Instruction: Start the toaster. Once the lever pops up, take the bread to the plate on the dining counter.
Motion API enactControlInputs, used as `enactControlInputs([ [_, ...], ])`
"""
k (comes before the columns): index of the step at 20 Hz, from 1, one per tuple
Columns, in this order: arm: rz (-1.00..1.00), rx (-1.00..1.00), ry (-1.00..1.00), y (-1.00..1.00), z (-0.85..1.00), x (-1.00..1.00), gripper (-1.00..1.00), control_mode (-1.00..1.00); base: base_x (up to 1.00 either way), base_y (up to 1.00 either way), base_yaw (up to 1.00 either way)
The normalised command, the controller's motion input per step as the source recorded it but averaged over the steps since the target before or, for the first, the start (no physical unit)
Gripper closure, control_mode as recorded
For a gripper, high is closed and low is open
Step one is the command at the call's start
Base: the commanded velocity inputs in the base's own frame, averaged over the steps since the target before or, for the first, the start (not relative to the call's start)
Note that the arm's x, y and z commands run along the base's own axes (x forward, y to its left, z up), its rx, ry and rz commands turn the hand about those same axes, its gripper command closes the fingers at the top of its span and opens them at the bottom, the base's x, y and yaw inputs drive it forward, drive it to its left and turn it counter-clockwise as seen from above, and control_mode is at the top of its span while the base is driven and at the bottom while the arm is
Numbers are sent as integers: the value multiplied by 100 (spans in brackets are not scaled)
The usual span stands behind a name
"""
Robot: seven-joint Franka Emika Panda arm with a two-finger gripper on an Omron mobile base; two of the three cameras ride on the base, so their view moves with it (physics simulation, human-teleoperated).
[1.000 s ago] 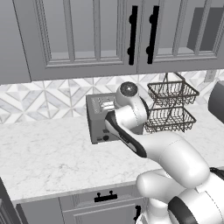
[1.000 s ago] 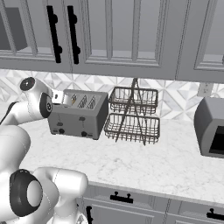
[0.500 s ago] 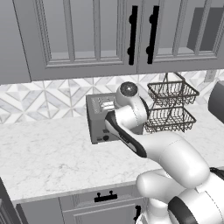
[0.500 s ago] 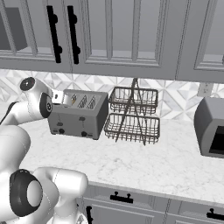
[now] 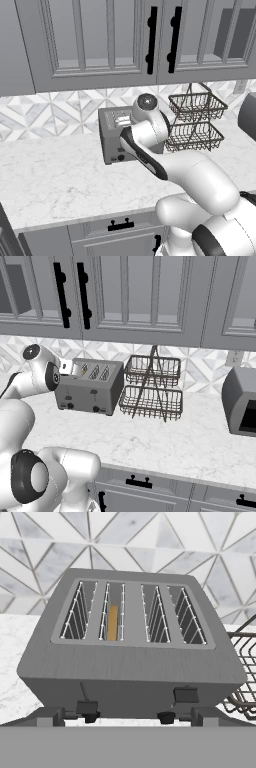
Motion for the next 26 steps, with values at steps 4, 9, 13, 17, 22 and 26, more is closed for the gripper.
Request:
enactControlInputs([
  [4, 0, 0, 0, 0, 0, 0, -100, -100, 0, 0, 0],
  [9, 0, 0, 0, 0, 0, 0, -100, -100, 0, 0, 0],
  [13, 0, 0, 0, 0, 0, 0, -100, -100, 0, 0, 0],
  [17, 0, 0, 0, 0, 0, 0, -100, -100, 0, 0, 0],
  [22, 0, 0, 0, 0, 0, 0, -100, -100, 0, 0, 0],
  [26, 0, 0, 0, 0, 0, 0, -100, -100, 0, 0, 0],
])
